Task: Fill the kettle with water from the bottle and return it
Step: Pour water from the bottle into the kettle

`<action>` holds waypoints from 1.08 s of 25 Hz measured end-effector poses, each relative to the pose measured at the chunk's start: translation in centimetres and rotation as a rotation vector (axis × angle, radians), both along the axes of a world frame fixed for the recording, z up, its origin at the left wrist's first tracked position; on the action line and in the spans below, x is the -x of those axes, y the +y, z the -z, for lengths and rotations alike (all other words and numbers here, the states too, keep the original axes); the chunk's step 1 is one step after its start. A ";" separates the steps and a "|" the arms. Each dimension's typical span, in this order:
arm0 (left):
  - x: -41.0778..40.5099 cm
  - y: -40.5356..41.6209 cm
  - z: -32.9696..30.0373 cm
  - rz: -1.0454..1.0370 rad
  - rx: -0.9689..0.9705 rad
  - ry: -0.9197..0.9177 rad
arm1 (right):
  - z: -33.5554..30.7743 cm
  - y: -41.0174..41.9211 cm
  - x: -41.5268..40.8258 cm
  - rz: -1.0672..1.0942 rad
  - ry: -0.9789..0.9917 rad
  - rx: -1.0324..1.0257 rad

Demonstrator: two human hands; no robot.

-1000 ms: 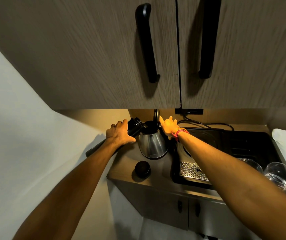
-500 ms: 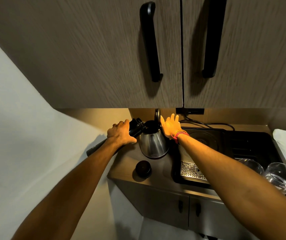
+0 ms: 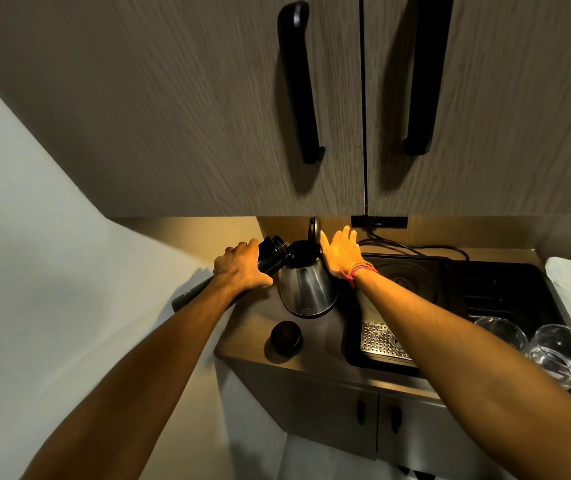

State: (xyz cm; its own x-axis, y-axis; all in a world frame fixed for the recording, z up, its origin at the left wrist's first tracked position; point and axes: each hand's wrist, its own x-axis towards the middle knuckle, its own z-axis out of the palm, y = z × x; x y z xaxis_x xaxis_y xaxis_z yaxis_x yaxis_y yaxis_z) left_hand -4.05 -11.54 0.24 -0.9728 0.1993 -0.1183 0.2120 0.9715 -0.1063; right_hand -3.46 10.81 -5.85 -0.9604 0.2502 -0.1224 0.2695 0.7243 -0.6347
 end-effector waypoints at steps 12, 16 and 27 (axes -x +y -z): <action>-0.2 0.5 1.1 -0.002 -0.200 0.018 | -0.1 0.5 -0.2 -0.224 -0.085 -0.238; -0.5 -0.2 2.2 -0.075 -0.553 0.055 | -0.8 0.4 -0.7 -0.299 -0.070 -0.285; -2.7 -3.9 7.4 -0.505 -1.215 0.137 | -2.0 -1.5 1.7 -0.303 -0.092 -0.232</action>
State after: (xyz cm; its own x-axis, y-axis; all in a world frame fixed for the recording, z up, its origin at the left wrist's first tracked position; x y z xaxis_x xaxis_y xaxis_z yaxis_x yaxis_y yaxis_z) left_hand -1.36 -15.41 -7.13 -0.9606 -0.2774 -0.0181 -0.1413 0.4311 0.8912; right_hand -5.18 9.32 -3.86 -0.9827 -0.0119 -0.1849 0.0696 0.9010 -0.4281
